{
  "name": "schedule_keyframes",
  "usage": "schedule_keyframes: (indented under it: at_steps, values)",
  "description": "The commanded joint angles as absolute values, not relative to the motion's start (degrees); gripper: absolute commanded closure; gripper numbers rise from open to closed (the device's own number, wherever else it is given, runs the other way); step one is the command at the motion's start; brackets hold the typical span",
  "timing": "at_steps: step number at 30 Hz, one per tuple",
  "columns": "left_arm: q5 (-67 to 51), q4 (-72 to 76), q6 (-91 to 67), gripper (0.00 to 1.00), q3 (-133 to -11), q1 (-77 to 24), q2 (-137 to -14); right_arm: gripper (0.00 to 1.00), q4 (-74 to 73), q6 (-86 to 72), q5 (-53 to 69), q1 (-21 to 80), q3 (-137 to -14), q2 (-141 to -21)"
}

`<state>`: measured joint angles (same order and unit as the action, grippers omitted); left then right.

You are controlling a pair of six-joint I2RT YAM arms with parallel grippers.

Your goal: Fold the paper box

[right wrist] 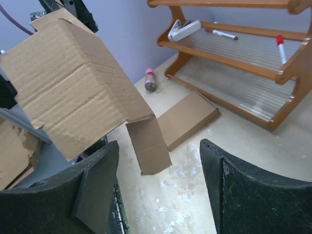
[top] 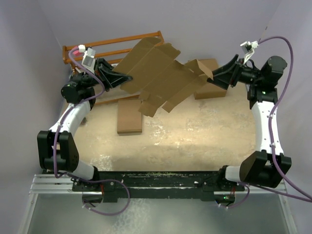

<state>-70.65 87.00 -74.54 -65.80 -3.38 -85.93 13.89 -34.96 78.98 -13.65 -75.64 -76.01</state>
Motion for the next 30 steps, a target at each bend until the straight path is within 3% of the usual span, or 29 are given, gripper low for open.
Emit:
schedule_keyframes:
  at_steps: [1, 11, 30]
  values:
    - [-70.05, 94.57, -75.77, 0.96, -68.21, -3.08, -85.21, 0.28, 11.27, -34.94, 78.11, -11.61, -78.44, -77.39]
    - [-70.31, 94.57, -75.76, 0.96, -68.2, -3.08, -85.49, 0.28, 9.75, -34.94, 83.02, -14.15, -80.31, -75.41]
    - [-70.49, 94.59, -75.59, 0.96, -67.94, -3.08, -85.19, 0.28, 5.8, -34.94, 78.24, -13.17, -80.7, -78.7]
